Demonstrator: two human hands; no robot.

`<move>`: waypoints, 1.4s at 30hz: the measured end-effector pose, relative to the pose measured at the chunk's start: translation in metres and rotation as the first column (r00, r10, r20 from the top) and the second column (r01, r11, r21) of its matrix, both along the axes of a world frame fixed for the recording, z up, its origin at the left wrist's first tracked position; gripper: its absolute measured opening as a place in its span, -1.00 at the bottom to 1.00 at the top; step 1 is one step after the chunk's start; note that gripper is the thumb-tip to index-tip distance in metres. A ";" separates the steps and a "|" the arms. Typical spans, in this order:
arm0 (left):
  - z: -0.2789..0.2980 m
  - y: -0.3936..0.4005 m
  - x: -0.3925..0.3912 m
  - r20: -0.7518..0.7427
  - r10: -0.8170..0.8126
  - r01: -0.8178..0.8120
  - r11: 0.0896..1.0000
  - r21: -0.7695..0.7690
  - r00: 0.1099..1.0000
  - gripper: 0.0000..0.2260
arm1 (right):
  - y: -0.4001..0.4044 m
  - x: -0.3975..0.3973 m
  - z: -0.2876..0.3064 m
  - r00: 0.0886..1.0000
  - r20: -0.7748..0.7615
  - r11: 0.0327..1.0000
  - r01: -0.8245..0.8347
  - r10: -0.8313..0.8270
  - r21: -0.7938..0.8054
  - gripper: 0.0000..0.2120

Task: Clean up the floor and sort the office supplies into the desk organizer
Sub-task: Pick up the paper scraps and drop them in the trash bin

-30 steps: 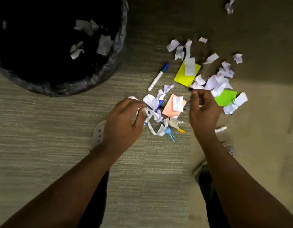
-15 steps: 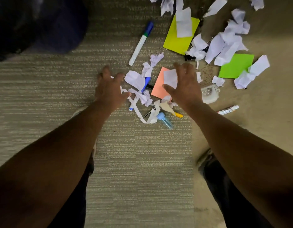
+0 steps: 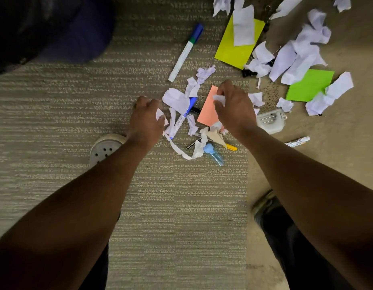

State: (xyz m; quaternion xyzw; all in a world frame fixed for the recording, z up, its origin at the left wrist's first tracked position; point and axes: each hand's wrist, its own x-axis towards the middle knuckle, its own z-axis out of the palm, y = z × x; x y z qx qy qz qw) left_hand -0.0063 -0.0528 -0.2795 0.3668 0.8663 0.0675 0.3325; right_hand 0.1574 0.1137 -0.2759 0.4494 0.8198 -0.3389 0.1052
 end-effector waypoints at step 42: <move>0.071 0.025 -0.008 0.411 0.428 -0.489 0.871 0.051 0.805 -0.79 | 0.007 -0.039 0.051 0.947 0.074 0.849 0.312 -0.311 -0.425 -0.80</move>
